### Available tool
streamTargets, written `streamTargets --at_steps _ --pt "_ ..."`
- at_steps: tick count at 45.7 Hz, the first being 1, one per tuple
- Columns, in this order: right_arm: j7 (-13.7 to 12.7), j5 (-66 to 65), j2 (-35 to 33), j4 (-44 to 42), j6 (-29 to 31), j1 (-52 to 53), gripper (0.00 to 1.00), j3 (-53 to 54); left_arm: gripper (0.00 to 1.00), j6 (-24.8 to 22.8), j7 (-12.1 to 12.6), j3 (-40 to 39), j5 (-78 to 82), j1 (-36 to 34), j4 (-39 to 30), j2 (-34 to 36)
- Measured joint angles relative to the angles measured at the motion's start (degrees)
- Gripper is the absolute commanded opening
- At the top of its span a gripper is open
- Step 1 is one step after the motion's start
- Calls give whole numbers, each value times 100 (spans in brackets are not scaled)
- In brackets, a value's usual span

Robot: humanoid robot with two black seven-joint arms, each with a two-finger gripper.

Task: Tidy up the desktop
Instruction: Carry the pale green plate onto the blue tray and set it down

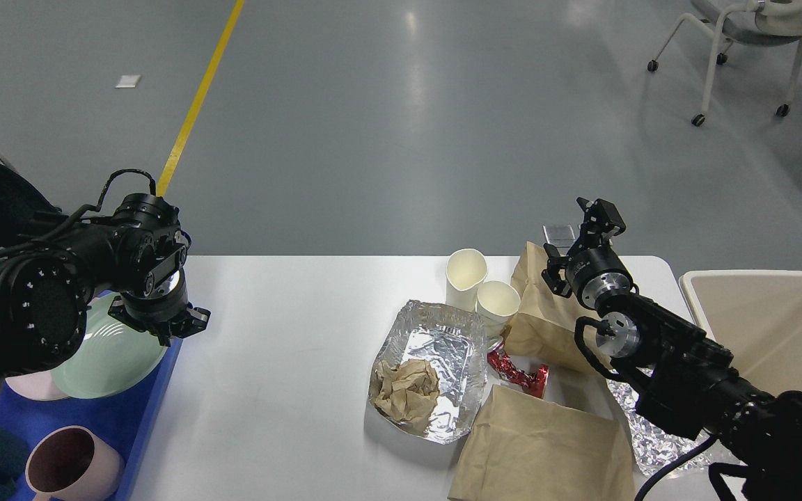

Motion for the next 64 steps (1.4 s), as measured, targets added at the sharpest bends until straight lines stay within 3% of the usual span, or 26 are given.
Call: streamTargets --at_steps 15,57,64 --pt "-2 0 0 0 0 -1 100 0 0 695 1 0 169 203 6 290" --pt "-2 0 0 0 0 1 100 0 0 1636 1 -19 815 840 186 600" --pt "-2 0 0 0 0 1 100 0 6 1648 1 -61 809 839 186 595"
